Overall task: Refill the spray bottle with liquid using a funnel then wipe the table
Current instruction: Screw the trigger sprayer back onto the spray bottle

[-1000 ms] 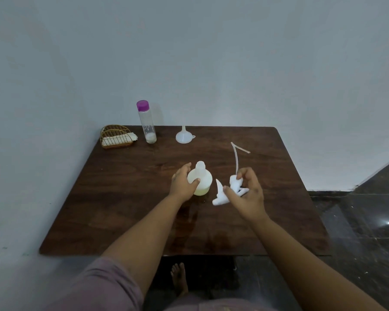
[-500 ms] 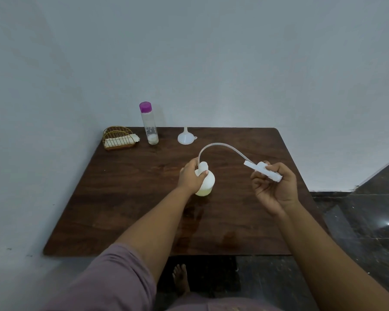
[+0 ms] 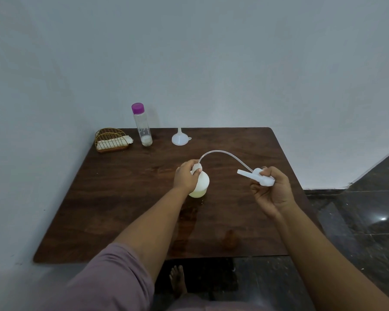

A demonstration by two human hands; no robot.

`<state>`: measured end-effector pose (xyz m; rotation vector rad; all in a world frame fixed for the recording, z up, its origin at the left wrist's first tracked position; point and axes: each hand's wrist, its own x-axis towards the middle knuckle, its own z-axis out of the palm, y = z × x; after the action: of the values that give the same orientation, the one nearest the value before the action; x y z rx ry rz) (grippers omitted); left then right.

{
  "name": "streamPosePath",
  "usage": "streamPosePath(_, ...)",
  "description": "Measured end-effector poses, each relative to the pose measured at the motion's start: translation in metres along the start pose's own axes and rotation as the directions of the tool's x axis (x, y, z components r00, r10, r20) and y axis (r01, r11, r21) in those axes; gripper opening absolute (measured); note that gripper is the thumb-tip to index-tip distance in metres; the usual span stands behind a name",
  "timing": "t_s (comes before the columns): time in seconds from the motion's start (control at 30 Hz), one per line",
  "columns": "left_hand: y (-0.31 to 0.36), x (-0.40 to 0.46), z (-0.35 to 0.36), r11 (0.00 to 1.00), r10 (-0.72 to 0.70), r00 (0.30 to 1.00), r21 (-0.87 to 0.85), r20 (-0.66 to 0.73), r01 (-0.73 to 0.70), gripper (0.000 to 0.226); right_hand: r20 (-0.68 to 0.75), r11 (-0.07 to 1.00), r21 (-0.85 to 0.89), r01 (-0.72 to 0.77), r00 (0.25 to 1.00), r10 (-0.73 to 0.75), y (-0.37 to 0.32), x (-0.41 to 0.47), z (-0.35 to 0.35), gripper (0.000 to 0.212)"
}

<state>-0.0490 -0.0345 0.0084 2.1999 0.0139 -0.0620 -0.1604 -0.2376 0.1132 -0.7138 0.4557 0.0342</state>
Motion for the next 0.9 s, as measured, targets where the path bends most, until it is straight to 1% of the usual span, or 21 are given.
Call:
streamPosePath(0.07,-0.003,0.001,0.0,1.0,0.0,1.0,-0.02,-0.004,0.0,0.031,-0.029,0.997,-0.076,0.023,0.999,-0.026,0.0,0.002,0.002,0.02)
streamPosePath(0.17,-0.006,0.002,-0.001,1.0,0.003,1.0,-0.026,-0.012,-0.004,0.032,-0.008,0.991,-0.128,0.049,0.999,-0.051,-0.001,0.002,0.01,0.02)
streamPosePath(0.27,0.0,0.003,-0.005,0.999,0.004,1.0,-0.039,0.013,-0.004,0.042,0.058,0.997,-0.065,0.045,0.997,-0.041,-0.004,0.001,0.017,0.023)
streamPosePath(0.3,0.001,0.004,-0.006,0.999,0.006,1.0,-0.047,0.022,-0.005,0.045,0.083,0.999,-0.035,0.033,0.996,-0.03,-0.006,0.001,0.017,0.021)
streamPosePath(0.37,0.001,0.004,-0.007,0.998,0.018,1.0,-0.055,0.018,-0.016,0.041,0.104,1.0,0.0,0.01,0.994,-0.01,-0.008,0.002,0.017,0.014)
streamPosePath(0.43,0.002,0.005,-0.009,0.999,0.019,1.0,-0.051,0.001,-0.019,0.036,0.088,1.0,0.003,-0.003,0.996,0.003,-0.009,0.004,0.017,0.011)
streamPosePath(0.57,0.001,0.007,-0.009,0.998,0.016,1.0,-0.057,-0.005,-0.017,0.031,0.046,1.0,-0.013,-0.016,0.999,0.016,-0.011,0.008,0.016,0.014)
streamPosePath(0.73,0.003,0.008,-0.009,0.999,0.011,1.0,-0.048,-0.022,-0.012,0.035,0.082,0.999,0.037,-0.019,0.996,0.016,-0.015,0.01,0.015,0.011)
streamPosePath(0.77,0.003,0.009,-0.009,0.999,0.012,1.0,-0.047,-0.023,-0.013,0.035,0.075,1.0,0.027,-0.016,0.997,0.014,-0.015,0.011,0.014,0.011)
streamPosePath(0.87,0.001,0.009,-0.009,0.999,0.016,1.0,-0.037,-0.02,-0.017,0.035,0.04,0.999,-0.043,-0.021,0.999,0.023,-0.015,0.015,0.011,0.021)
streamPosePath(0.9,0.001,0.009,-0.009,0.999,0.021,1.0,-0.031,-0.018,-0.022,0.035,0.019,0.996,-0.084,-0.028,0.999,0.03,-0.015,0.017,0.011,0.02)
